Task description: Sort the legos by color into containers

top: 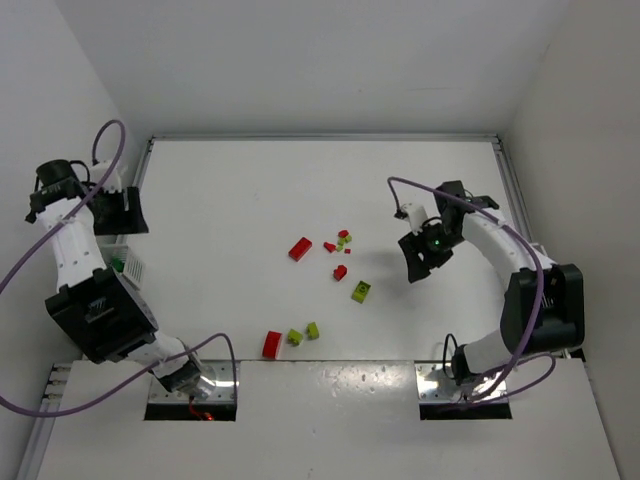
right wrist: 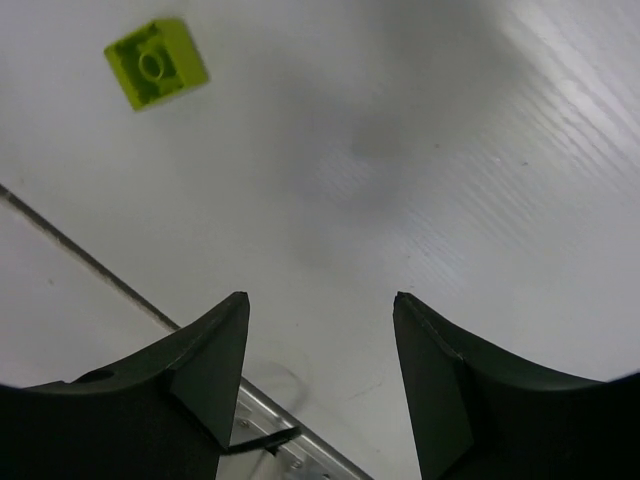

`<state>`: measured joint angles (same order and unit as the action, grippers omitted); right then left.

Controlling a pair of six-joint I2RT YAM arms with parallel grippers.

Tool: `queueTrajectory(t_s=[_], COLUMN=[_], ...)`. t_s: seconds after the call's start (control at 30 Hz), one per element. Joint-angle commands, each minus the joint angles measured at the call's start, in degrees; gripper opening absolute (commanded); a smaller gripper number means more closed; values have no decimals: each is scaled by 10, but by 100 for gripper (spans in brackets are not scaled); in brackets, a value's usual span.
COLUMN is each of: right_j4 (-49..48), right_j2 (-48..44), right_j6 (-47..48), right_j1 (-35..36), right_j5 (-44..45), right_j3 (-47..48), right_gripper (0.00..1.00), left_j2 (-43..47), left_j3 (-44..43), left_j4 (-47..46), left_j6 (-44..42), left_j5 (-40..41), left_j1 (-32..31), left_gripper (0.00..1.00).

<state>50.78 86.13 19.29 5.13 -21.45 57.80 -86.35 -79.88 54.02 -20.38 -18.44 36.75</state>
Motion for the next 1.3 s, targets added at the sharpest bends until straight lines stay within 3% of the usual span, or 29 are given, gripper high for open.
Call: queueTrajectory(t_s=[0.0,0.13,0.17,0.27,0.47,0.7,0.87,1.17,1.27], right_j4=[49,39,34,19,-100,-143,-174,-174,-174], right_j2=[-32,-26,-17,23,35,108,135,180,193], right_j6=[121,138,128,106,52,-46,-69,-86,-91], right_j1=[50,119,132,183,267,322,335,347,352], right_j5=[-10,-23,-23,-37,24,112,178,205,210], right_j3=[-4,1,13,24,-1,27,33,50,50], right_gripper=[60,61,67,99,99,99,99,99,95], left_j2=[35,46,46,51,58,58,58,58,53], left_j3=[-24,16,21,21,21,21,21,26,26], left_j4=[82,58,37,19,-3,-9,-9,-9,-9], left_j6=[-87,-34,-20,16,40,51,51,51,46], left_j5=[-149,-170,-175,-203,-230,-237,-237,-242,-242], left_j1=[-54,-150,-159,-172,-153,-142,-136,-126,-126], left_gripper=[72,72,72,72,72,71,71,71,71])
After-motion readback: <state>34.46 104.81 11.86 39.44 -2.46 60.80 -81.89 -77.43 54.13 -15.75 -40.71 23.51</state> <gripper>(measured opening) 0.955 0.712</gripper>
